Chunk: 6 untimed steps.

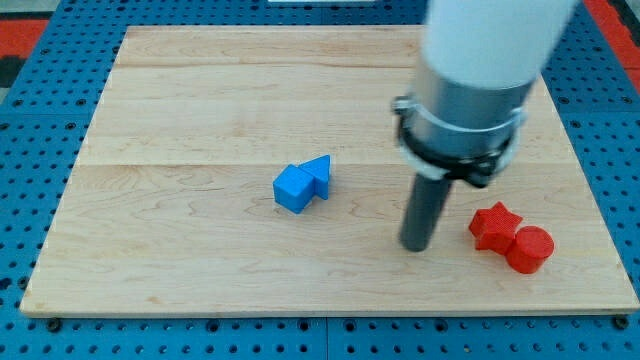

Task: Push the blue cube to the left of the blue triangle

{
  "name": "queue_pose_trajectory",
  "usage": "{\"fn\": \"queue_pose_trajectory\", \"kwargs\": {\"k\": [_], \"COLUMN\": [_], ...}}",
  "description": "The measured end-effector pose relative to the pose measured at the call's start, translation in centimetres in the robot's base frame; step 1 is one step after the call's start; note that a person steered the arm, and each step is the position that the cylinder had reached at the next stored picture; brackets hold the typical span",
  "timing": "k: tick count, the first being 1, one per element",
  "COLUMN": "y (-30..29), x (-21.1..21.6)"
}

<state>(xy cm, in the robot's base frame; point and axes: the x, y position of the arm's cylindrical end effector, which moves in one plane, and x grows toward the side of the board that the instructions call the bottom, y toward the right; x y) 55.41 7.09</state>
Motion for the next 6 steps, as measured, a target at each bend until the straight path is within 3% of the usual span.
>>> {"fn": "queue_pose_trajectory", "kwargs": {"k": [2,3,4,6], "y": [-10.5,-12.5,-12.5,-12.5], "x": [1.7,0.2,-7.7,-10.1]}}
